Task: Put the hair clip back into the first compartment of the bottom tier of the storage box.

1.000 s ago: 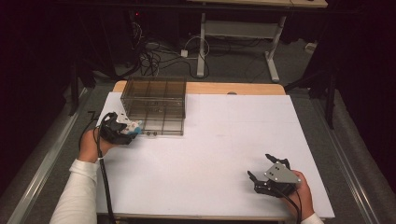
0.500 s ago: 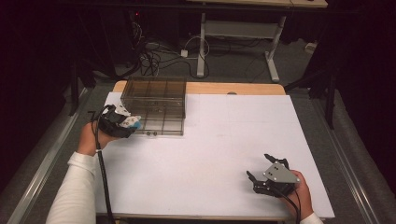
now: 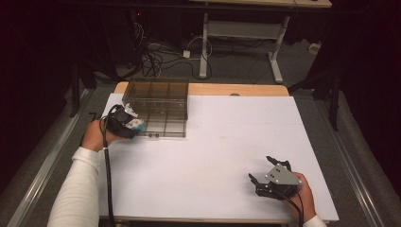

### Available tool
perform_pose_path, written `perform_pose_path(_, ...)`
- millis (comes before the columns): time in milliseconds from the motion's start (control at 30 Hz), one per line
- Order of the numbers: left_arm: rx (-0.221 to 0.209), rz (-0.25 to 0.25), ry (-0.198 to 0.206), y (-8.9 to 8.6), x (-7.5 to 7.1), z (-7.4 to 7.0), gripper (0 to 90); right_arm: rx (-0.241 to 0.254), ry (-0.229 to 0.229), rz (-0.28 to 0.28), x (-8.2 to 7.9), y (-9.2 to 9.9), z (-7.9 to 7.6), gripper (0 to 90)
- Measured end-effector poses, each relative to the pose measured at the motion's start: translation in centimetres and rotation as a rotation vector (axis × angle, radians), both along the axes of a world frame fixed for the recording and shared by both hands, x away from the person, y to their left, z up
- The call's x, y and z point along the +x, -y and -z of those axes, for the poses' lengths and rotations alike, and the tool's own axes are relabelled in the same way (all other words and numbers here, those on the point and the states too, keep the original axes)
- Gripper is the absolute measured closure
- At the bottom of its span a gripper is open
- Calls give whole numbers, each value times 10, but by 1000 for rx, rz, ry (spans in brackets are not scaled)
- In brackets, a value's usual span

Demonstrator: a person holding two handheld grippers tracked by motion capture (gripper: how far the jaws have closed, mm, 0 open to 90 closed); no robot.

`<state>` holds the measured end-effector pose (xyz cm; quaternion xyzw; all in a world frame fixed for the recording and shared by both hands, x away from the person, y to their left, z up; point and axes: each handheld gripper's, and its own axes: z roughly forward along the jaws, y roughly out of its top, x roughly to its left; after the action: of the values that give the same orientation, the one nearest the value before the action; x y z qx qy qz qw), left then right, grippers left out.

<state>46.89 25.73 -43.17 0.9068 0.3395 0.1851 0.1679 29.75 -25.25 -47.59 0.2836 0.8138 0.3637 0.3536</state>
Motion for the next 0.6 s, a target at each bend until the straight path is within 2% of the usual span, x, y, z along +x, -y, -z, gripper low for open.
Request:
perform_pose_path(67, 6, -3, 5, 1, 2, 1, 392, -2, -3, -4, 0, -1, 1, 170)
perform_pose_path(233, -29, -15, 22, -1, 3, 2, 351, -3, -5, -2, 0, 0, 1, 170)
perform_pose_path(400, -84, -49, 62, -6, 1, 1, 347, -8, -7, -4, 0, -1, 2, 170)
perform_pose_path(533, -109, -68, 69, -9, -1, 1, 348, -11, -5, -7, 0, -1, 2, 170)
perform_pose_path(600, -133, -77, 68, -13, -2, 1, 384, -8, -7, -5, 0, -1, 2, 170)
